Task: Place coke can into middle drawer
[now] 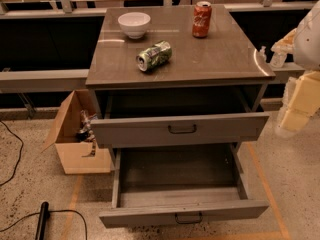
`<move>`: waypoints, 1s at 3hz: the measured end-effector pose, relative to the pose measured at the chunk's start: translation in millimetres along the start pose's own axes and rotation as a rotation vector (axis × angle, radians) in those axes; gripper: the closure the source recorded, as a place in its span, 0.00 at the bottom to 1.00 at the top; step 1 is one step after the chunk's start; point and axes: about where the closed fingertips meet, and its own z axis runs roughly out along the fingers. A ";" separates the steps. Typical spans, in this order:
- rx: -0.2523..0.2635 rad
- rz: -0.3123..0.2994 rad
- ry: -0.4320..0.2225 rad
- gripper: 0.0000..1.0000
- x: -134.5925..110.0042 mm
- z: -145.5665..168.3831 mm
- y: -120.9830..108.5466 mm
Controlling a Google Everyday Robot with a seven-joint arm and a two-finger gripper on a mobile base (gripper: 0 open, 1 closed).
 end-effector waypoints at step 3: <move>0.090 0.229 -0.217 0.00 21.9 30.8 -57.4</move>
Offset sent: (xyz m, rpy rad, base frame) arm 0.0801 -0.0388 -0.0296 0.3255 -0.1256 -0.2563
